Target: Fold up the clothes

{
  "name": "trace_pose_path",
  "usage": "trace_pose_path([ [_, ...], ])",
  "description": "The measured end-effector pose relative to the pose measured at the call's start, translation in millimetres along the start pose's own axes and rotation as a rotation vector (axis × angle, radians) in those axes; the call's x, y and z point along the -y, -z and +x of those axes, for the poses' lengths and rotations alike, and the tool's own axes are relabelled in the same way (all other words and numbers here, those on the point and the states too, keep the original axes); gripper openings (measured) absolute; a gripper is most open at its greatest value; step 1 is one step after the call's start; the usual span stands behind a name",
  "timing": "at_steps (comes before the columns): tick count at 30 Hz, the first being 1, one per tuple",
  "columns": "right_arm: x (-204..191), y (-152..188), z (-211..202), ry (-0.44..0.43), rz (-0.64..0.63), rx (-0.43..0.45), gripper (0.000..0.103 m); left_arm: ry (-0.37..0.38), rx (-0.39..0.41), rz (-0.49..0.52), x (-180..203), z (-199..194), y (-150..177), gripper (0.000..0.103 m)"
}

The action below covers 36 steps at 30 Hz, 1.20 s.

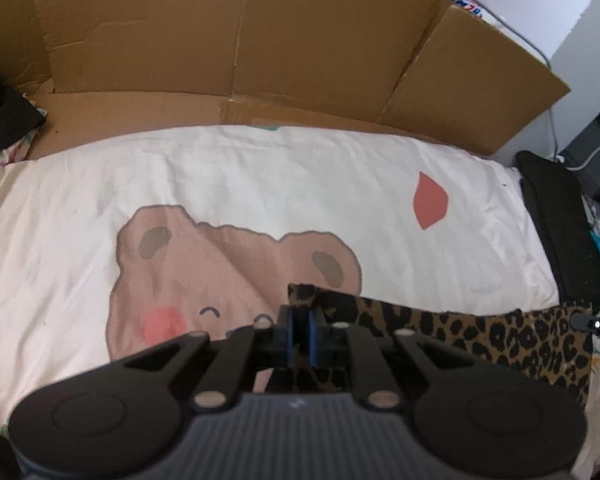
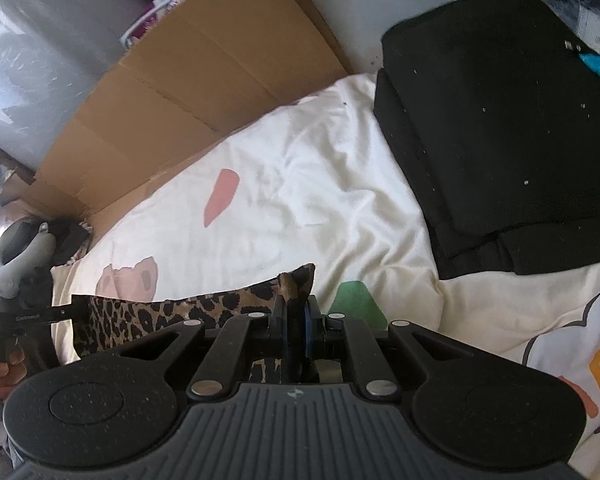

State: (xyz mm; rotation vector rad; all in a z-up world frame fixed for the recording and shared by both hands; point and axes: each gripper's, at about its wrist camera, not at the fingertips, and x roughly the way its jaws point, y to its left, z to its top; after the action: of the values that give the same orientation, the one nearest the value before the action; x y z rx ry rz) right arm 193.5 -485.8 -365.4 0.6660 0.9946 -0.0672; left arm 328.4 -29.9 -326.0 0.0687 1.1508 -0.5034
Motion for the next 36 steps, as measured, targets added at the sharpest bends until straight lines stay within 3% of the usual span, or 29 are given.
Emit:
trace_pose_path([
  [9, 11, 0, 29, 0.052, -0.003, -0.036, 0.006, -0.046, -0.049, 0.023, 5, 32, 1, 0.008],
  [13, 7, 2, 40, 0.093, -0.032, -0.07, 0.007, -0.113, -0.108, 0.025, 8, 43, 4, 0.015],
  [15, 6, -1, 39, 0.121, -0.016, -0.066, 0.012, -0.149, -0.117, 0.031, 8, 41, 4, 0.014],
  [16, 6, -3, 35, 0.14, 0.001, -0.052, 0.02, -0.144, -0.108, 0.028, 8, 36, 4, 0.014],
  [19, 7, -7, 17, 0.141, 0.026, 0.005, 0.029, -0.126, -0.08, 0.022, 9, 21, 3, 0.014],
  [27, -18, -4, -7, 0.075, -0.095, 0.032, 0.029, -0.039, -0.043, 0.089, 45, 0, 4, 0.014],
  [36, -60, 18, 11, 0.019, -0.193, -0.033, 0.029, 0.04, -0.062, 0.214, 94, 6, 21, 0.014],
])
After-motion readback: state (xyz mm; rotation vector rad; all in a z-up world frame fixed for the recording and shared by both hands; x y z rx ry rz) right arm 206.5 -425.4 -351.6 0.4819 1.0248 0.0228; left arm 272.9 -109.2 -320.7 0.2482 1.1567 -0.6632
